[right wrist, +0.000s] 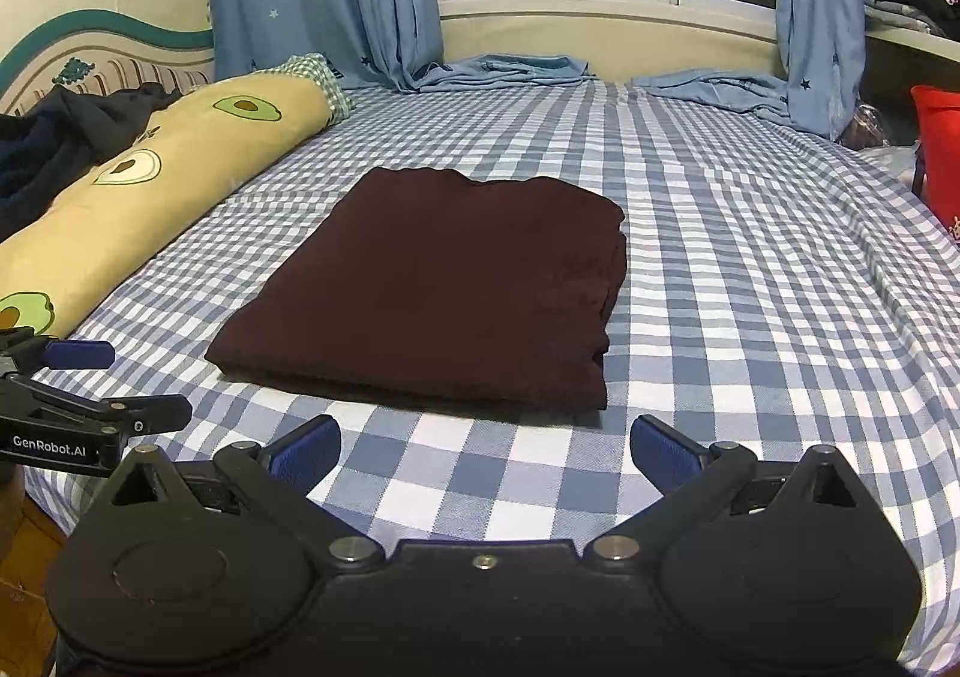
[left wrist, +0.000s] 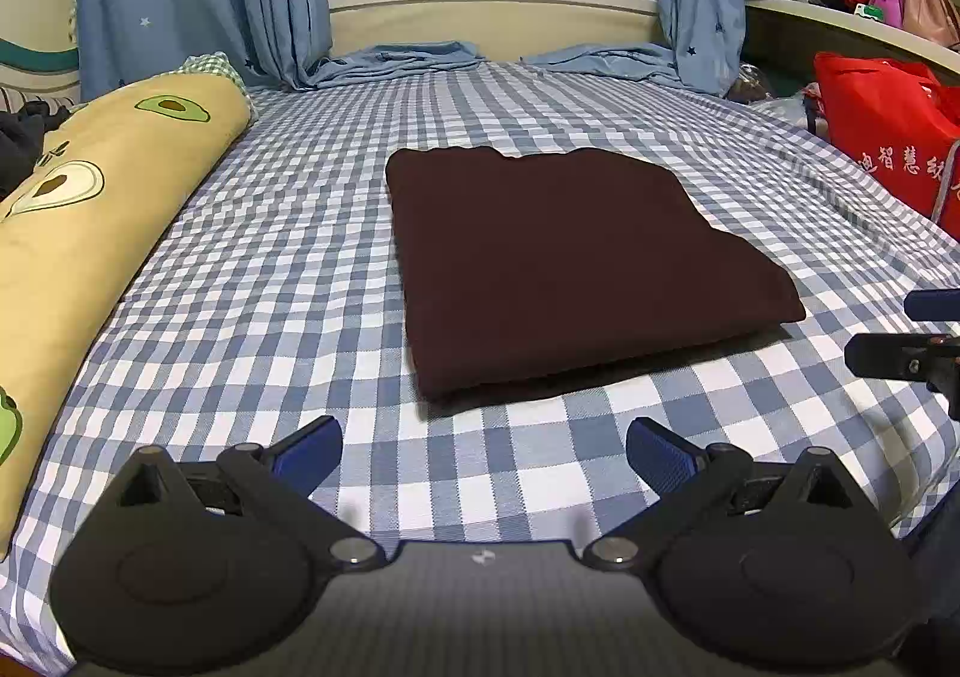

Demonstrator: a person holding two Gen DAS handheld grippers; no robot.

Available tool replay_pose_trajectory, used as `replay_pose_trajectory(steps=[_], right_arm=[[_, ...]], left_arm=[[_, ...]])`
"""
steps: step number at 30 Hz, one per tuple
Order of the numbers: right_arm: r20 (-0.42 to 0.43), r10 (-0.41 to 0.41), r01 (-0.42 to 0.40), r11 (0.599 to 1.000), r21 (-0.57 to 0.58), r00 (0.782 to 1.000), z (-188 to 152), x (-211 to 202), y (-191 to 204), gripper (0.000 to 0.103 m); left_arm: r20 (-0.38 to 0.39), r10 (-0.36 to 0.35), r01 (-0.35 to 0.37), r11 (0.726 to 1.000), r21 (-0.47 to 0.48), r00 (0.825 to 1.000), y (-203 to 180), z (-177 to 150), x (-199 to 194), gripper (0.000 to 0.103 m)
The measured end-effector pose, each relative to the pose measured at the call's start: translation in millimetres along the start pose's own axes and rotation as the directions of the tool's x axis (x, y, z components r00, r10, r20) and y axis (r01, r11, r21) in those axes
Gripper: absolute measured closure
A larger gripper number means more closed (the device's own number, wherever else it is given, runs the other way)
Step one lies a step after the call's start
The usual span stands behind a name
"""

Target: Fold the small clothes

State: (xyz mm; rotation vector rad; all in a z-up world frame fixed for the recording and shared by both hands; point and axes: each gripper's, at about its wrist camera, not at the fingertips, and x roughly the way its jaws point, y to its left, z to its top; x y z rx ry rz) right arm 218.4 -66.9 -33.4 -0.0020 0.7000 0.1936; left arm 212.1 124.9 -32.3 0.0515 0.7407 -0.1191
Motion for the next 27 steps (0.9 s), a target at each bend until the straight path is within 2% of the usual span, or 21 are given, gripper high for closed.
replay_pose_trajectory(steps=[7, 27], right_arm=[[0.013, -0.021, 0.021, 1.0, 0.01, 1.0, 2.9, -0.6, 6.6, 0.001], [0.039, -0.018, 0.017, 1.0, 0.026, 0.999, 3.8, -4.7, 8.6, 0.001]], left_arm=[[-0.004, -0.014, 0.014, 1.0, 0.005, 1.0, 2.6, -0.6, 3.4, 0.001], [0.001, -0.01, 0.01, 1.0, 0.012, 1.0, 2.1, 1.3, 2.5, 0.001]])
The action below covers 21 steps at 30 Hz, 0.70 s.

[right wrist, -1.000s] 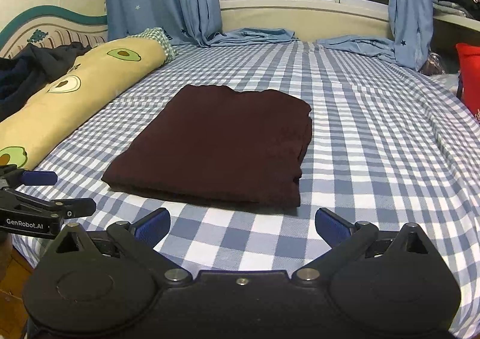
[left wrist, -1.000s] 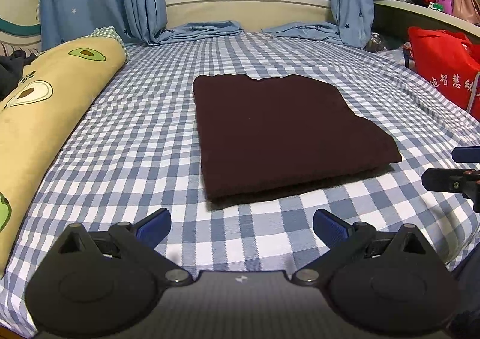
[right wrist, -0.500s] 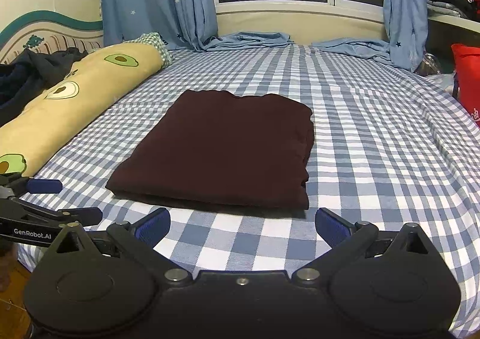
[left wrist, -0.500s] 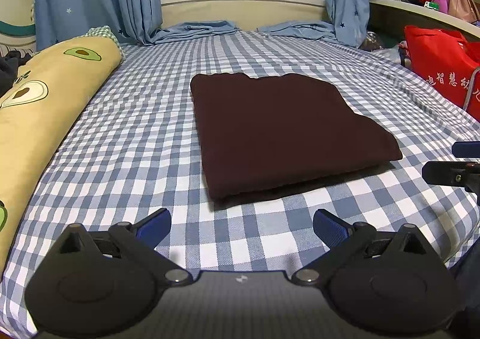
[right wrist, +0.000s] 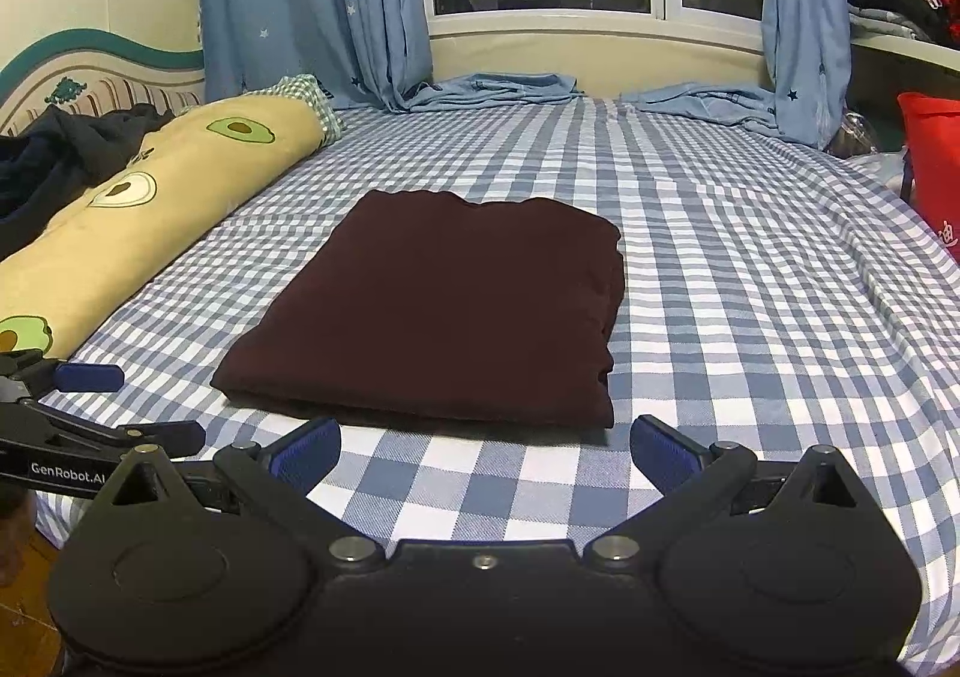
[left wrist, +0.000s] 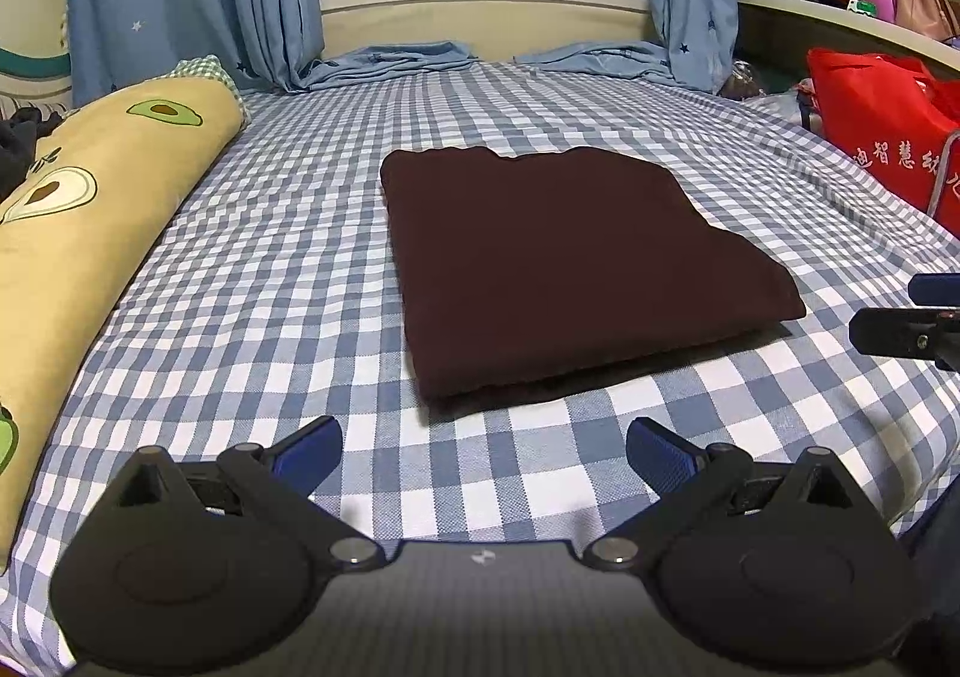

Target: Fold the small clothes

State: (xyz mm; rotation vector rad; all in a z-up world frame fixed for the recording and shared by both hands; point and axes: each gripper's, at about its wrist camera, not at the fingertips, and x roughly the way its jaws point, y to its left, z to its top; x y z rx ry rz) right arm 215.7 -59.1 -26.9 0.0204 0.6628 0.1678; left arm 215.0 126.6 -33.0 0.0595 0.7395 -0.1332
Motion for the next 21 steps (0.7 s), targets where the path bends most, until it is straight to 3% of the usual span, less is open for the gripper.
replay_pose_trajectory(steps=[21], right_arm=[[0.007, 0.003, -0.003, 1.0, 0.0, 1.0, -0.9, -1.6, 4.4, 0.001]], left_arm=[[-0.009, -0.013, 0.013, 1.0, -0.004, 1.0, 1.9, 0.3, 1.7, 0.001]])
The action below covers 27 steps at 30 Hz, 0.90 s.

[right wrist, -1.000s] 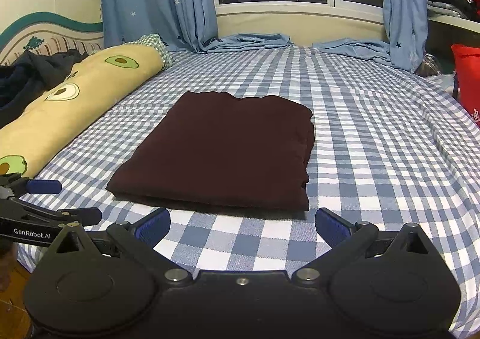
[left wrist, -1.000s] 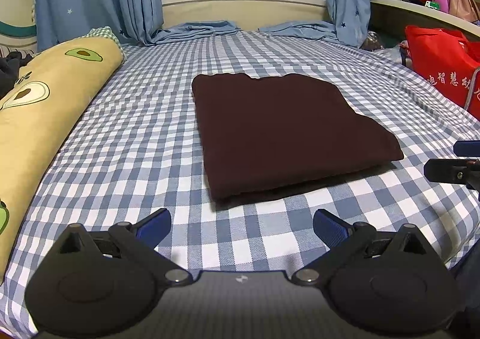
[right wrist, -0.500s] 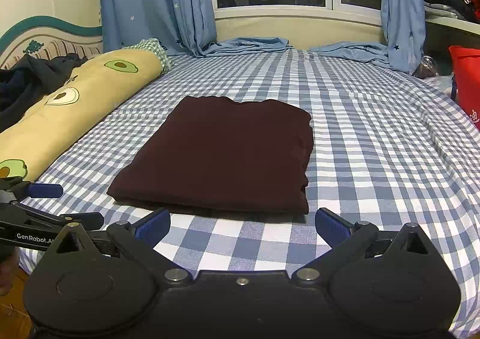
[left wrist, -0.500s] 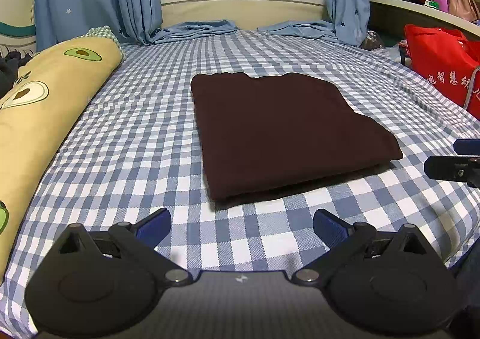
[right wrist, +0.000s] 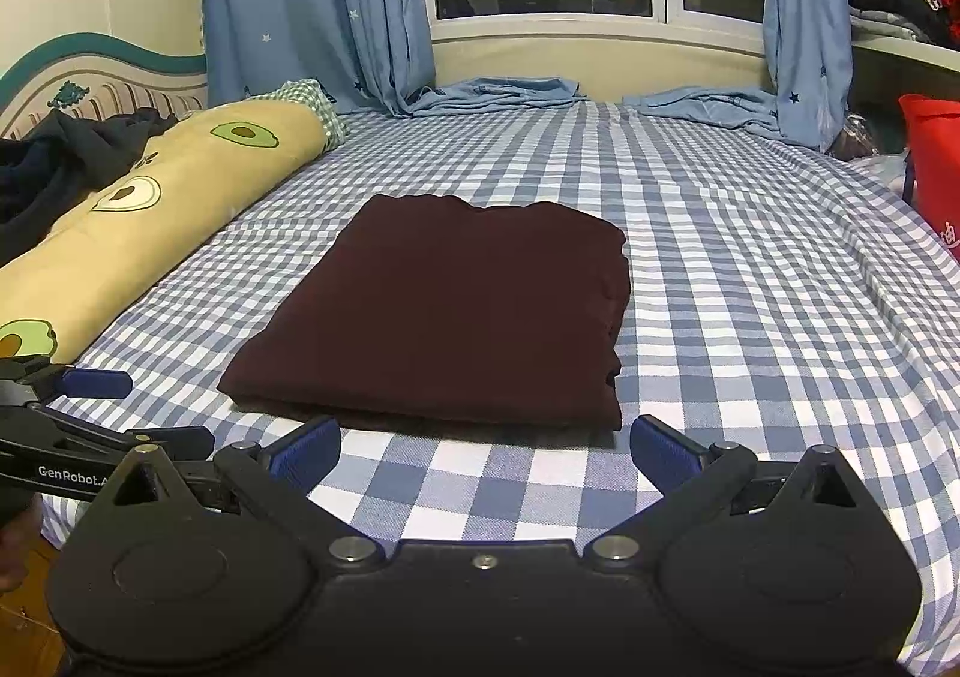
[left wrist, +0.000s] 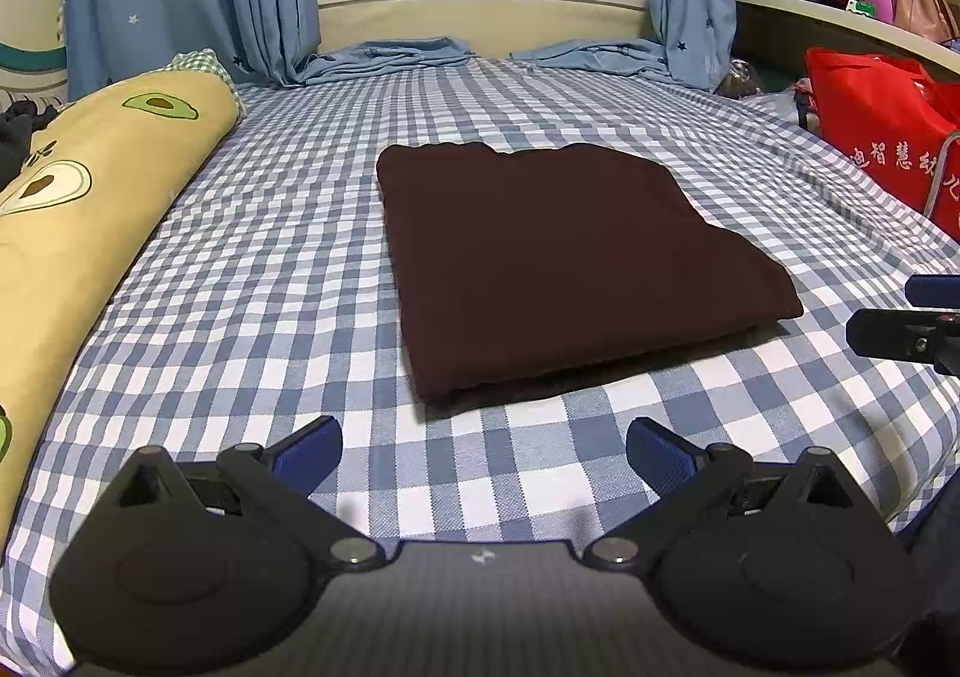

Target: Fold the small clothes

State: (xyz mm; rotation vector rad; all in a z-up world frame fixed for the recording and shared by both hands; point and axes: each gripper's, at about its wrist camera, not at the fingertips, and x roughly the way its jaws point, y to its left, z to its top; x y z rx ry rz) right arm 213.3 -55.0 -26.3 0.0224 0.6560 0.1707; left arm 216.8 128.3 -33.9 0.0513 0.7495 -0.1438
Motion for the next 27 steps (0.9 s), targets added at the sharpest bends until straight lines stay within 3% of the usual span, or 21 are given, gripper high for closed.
replay_pose_trajectory(steps=[27], right_arm=[[-0.013, 0.0, 0.0, 1.0, 0.013, 1.0, -2.0, 3.6, 0.0, 0.001]], left_arm=[[-0.016, -0.011, 0.011, 1.0, 0.011, 1.0, -5.9, 0.0, 2.6, 0.001]])
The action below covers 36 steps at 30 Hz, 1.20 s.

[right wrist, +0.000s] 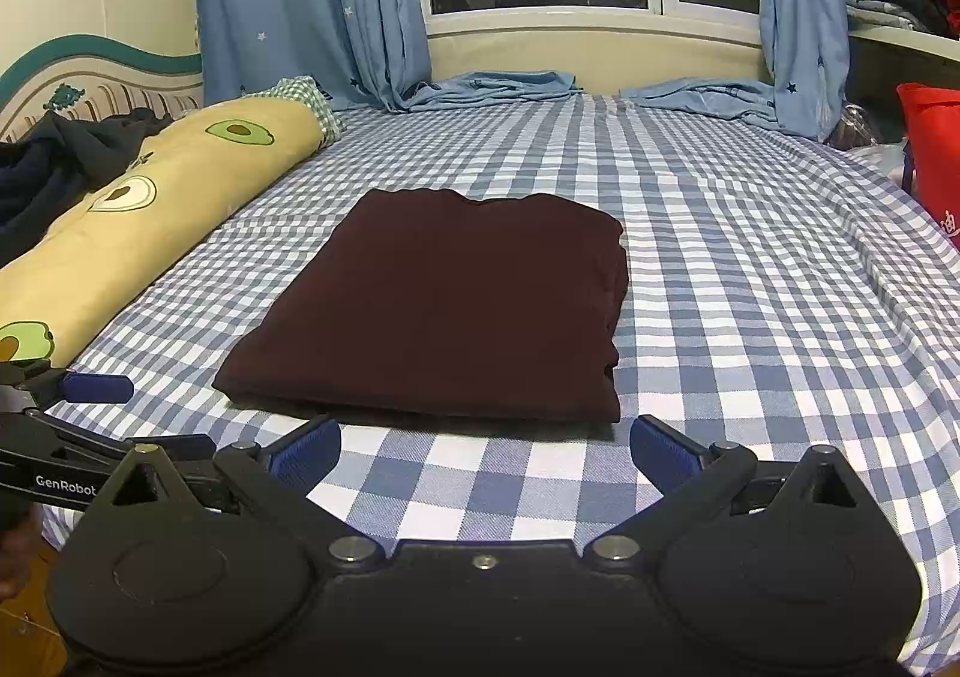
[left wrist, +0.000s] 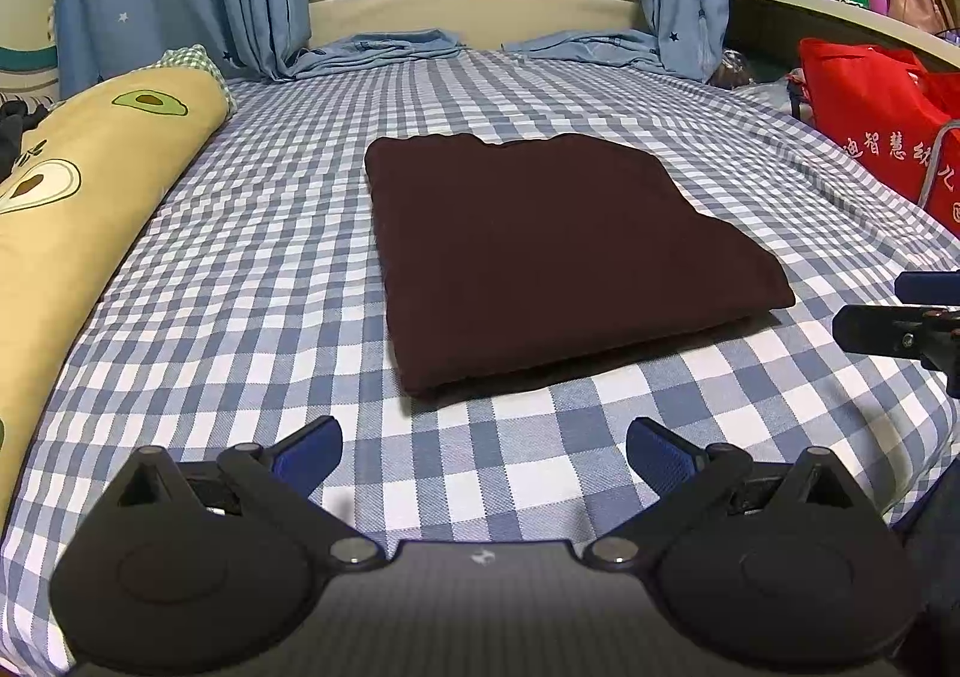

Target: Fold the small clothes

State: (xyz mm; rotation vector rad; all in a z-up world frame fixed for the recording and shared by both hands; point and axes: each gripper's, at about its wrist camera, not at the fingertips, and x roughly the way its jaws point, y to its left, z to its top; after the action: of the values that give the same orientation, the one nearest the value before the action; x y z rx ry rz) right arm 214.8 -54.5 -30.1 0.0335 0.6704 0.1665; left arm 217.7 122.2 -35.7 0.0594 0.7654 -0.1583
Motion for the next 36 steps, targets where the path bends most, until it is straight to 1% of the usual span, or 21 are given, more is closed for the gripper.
replay_pose_trajectory(steps=[19, 36], right_arm=[[-0.008, 0.0, 0.0, 1.0, -0.001, 1.0, 1.6, 2.0, 3.1, 0.001], [0.0, -0.008, 0.008, 1.0, 0.009, 1.0, 0.9, 2.1, 0.1, 0.001]], left_arm=[[0.0, -0.011, 0.011, 1.0, 0.002, 1.0, -2.3, -1.2, -5.1, 0.001], [0.001, -0.023, 0.023, 1.0, -0.002, 1.0, -3.9, 2.2, -1.5, 0.001]])
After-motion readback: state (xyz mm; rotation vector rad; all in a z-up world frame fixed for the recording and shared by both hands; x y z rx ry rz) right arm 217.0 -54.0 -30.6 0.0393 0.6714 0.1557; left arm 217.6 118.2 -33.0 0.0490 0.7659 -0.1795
